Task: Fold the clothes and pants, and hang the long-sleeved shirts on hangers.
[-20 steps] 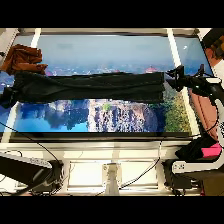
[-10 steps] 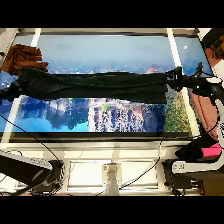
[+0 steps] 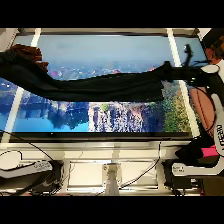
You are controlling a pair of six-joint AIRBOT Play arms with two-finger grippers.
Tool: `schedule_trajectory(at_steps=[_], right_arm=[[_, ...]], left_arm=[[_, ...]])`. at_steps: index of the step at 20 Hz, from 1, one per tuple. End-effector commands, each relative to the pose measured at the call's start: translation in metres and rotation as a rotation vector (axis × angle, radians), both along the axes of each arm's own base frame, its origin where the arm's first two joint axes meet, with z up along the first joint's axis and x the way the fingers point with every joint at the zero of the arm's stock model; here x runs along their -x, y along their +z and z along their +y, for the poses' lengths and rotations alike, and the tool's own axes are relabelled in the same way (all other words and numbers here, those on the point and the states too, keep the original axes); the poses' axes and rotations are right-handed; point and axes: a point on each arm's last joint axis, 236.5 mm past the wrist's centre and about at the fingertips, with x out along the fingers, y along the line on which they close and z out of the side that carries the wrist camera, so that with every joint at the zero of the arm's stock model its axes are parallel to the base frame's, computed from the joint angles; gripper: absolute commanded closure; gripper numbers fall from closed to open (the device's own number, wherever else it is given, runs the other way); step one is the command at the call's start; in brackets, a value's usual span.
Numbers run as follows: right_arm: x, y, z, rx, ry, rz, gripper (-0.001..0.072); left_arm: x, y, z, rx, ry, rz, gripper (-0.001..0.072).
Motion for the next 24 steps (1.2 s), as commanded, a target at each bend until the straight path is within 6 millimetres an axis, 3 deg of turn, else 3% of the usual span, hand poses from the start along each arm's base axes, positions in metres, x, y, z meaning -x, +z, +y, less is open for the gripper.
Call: schedule_trajectory(at_steps=[1, 3, 6, 11, 13, 18, 24], right_arm=[[-0.003, 0.004, 0.069, 0.101, 0.077, -0.113, 0.069], [-0.008, 0.005, 0.11, 0.134, 0.058, -0.169, 0.0691], [0.002, 0.002, 0.182, 0.119, 0.069, -0.227, 0.0693], [0.031, -0.036, 0.279, 0.08, 0.195, -0.139, 0.0693], [0.039, -0.054, 0.303, 0.069, 0.242, -0.082, 0.0693], [0.071, -0.104, 0.34, 0.066, 0.32, 0.091, 0.0693], [0.096, -0.121, 0.377, 0.057, 0.306, 0.104, 0.0693]], left_arm=[[0.03, 0.055, -0.039, -0.048, -0.062, -0.057, 0.0657], [0.04, 0.064, -0.056, -0.037, -0.096, -0.051, 0.0658], [0.045, 0.065, -0.074, -0.004, -0.131, -0.03, 0.0658], [0.041, 0.069, -0.109, 0.001, -0.209, -0.033, 0.0658], [0.04, 0.069, -0.121, 0.002, -0.239, -0.033, 0.0658], [0.038, 0.07, -0.138, 0.006, -0.279, -0.036, 0.0658], [0.037, 0.071, -0.159, 0.01, -0.33, -0.038, 0.0658]])
